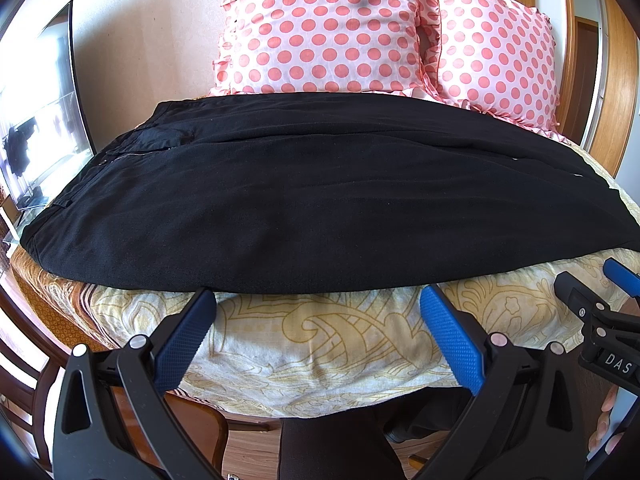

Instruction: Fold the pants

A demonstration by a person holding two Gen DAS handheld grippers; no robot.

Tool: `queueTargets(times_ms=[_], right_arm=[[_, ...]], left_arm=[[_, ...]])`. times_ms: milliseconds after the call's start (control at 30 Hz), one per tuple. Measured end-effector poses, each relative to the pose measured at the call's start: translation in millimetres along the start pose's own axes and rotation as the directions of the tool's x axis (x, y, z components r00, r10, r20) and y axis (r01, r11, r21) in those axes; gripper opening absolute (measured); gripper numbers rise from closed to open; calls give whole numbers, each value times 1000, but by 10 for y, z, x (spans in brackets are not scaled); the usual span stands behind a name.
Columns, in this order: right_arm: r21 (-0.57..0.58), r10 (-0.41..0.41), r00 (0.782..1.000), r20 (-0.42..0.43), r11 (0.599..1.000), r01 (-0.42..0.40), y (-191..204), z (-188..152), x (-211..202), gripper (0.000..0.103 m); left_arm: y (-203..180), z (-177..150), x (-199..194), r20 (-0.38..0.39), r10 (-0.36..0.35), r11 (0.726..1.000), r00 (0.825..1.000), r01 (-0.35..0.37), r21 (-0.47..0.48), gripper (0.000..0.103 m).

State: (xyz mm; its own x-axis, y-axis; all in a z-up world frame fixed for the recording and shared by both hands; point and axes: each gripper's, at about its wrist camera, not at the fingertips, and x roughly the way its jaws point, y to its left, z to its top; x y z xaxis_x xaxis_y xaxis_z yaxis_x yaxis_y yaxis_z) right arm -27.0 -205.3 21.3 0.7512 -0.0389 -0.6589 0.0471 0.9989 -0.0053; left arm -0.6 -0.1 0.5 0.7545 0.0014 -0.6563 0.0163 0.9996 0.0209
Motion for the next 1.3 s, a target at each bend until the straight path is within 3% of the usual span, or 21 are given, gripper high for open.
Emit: queueTargets(times_ms=[600, 800, 900, 967, 1067, 1200, 1300], right_arm=[[-4, 6, 1000, 10, 1000, -6, -9, -27, -21, 102], [-43, 104, 995, 2, 994, -104, -135, 79, -41, 102], [-28, 103, 993, 59, 994, -102, -339, 282, -153, 102], [-11, 52, 990, 130, 999, -51, -582, 590, -225, 102], [51, -34, 985, 166, 998, 26, -944, 1045, -121, 102], [162, -135, 985, 109, 980, 116, -1500, 1621, 347, 102], [209, -212, 977, 10, 956, 205, -1906, 2011, 889, 102]], left_arm=[[-12, 49, 24, -17, 0, 1000, 1000, 0, -3, 101], [37, 76, -52, -3, -46, 999, 999, 46, -1, 101], [74, 180, -244, 66, -52, 999, 996, 52, 8, 101], [96, 308, -312, 110, -36, 999, 993, 35, 9, 101], [167, 595, -254, 173, -39, 999, 984, 44, -25, 101], [197, 840, -80, 234, -58, 996, 971, 73, -53, 101], [151, 1012, 159, 176, -59, 996, 983, 69, -50, 101]])
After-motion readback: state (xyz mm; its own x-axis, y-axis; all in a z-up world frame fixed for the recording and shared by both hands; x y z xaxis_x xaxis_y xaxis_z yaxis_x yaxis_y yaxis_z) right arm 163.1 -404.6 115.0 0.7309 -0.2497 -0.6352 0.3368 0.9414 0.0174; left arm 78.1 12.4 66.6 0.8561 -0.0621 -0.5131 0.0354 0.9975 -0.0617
